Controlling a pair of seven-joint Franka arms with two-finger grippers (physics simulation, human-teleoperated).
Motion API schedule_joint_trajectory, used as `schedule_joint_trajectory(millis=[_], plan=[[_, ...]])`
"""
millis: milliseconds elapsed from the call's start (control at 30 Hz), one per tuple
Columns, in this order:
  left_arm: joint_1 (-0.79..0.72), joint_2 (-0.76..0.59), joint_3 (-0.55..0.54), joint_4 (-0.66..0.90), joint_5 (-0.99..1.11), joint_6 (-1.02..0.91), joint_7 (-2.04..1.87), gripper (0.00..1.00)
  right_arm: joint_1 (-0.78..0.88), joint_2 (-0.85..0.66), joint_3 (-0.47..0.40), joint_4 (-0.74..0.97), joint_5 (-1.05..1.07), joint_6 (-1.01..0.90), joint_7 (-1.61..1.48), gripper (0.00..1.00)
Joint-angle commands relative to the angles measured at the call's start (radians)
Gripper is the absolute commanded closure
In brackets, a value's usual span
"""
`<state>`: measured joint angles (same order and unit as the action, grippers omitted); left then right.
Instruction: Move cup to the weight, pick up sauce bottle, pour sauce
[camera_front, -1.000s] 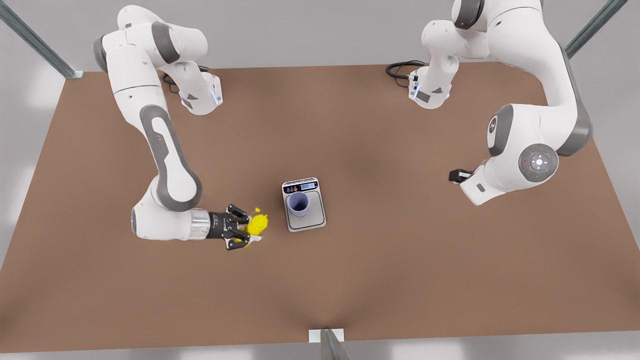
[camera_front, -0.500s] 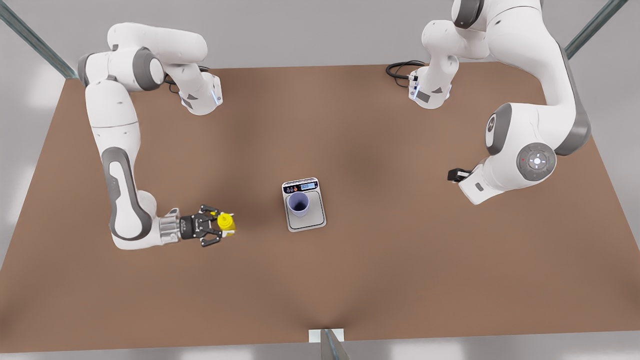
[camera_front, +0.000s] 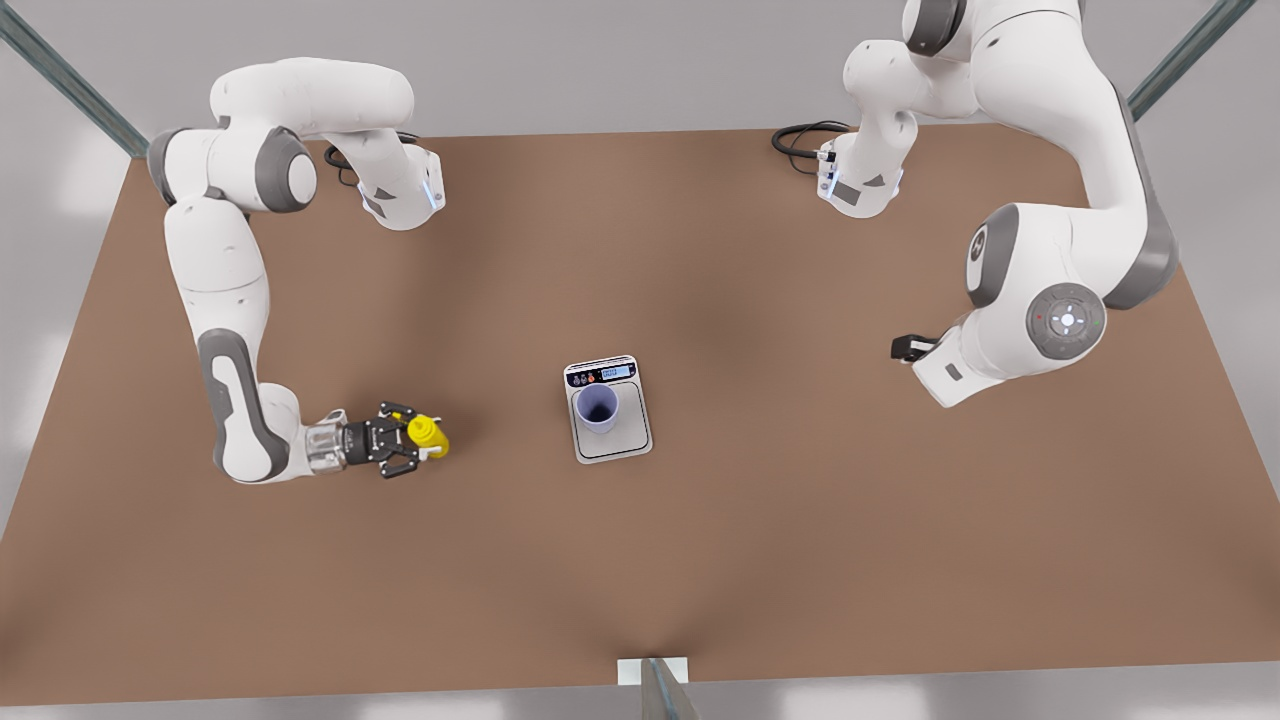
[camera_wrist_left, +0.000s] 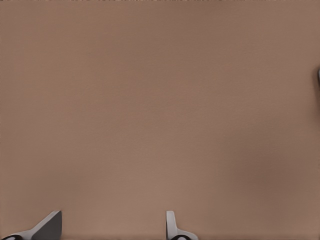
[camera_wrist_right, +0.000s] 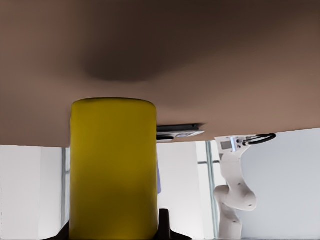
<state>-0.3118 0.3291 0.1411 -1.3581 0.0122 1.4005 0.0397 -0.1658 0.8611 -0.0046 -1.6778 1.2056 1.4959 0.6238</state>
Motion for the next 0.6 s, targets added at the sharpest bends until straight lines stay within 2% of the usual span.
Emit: schedule_joint_trajectory(millis=[0, 133, 400, 567], plan=[[0.000, 0.001, 0.000, 0.001, 0.000, 0.000, -0.001, 0.00, 0.000, -0.001, 0.000, -0.002, 0.023, 0.012, -0.001, 0.09], [0.000, 0.001, 0.000, 0.001, 0.000, 0.000, 0.000, 0.00, 0.000, 0.006, 0.000, -0.003, 0.022, 0.011, -0.003, 0.00], [0.000, -0.001, 0.000, 0.001, 0.000, -0.002, -0.001, 0.00, -0.004, 0.003, -0.002, 0.004, 0.006, 0.007, -0.013, 0.00], [-0.001, 0.001, -0.001, 0.001, 0.000, -0.002, -0.007, 0.00, -0.003, 0.003, -0.032, 0.010, -0.014, 0.011, -0.018, 0.00]])
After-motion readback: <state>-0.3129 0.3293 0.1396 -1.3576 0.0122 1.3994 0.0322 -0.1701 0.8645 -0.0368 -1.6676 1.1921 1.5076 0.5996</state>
